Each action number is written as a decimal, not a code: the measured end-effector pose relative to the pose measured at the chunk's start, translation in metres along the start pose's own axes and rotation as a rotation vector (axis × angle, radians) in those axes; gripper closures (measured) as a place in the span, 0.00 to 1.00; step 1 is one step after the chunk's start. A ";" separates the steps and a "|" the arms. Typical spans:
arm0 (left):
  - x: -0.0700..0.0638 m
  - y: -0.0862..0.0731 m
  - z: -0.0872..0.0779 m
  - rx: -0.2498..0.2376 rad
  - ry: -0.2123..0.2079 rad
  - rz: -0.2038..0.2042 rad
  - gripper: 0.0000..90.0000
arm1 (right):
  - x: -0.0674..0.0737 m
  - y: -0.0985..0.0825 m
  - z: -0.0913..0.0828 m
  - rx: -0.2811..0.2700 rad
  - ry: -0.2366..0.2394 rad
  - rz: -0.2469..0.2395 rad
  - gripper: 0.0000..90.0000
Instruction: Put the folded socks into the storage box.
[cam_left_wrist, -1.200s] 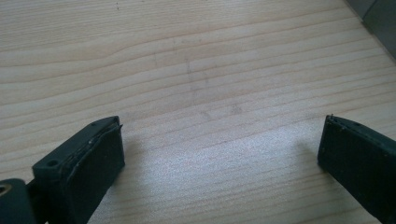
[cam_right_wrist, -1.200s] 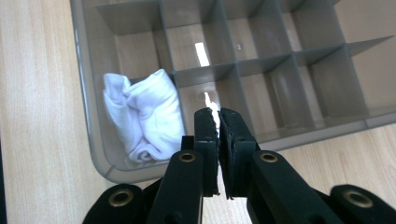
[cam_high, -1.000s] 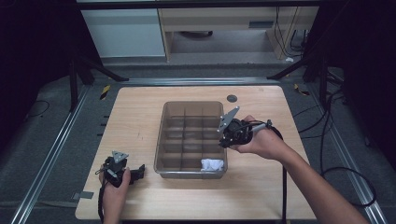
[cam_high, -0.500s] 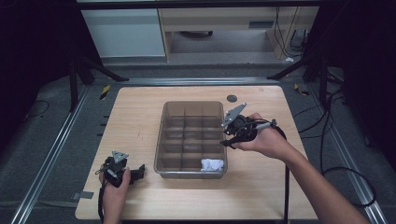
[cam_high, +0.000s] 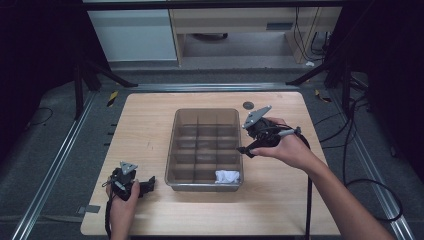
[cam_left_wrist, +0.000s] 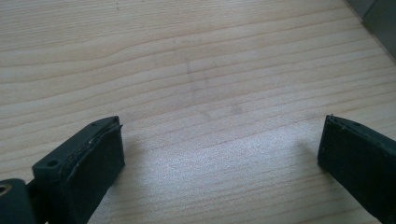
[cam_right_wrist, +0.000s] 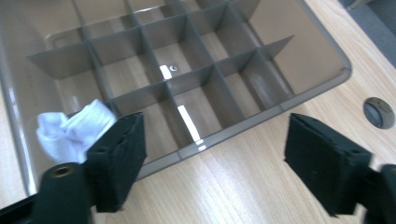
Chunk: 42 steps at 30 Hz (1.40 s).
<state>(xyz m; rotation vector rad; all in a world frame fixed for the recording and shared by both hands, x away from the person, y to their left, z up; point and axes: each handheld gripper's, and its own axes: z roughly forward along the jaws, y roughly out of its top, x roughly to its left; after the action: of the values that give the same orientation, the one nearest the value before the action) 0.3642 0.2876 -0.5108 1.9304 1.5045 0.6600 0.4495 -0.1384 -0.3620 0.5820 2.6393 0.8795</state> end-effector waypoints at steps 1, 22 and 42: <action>0.000 0.000 0.000 0.000 0.000 0.000 0.00 | -0.001 0.000 0.000 -0.003 -0.004 0.007 0.18; 0.000 0.000 0.000 0.000 0.000 0.000 0.00 | -0.018 -0.023 -0.007 -0.183 -0.201 0.231 0.06; 0.000 0.000 0.000 0.001 0.001 0.000 0.00 | -0.029 -0.108 0.001 -0.204 -0.369 0.453 0.11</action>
<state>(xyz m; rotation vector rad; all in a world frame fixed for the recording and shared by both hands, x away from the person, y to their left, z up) 0.3640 0.2875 -0.5107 1.9313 1.5059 0.6608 0.4450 -0.2306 -0.4252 1.1860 2.0894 1.0292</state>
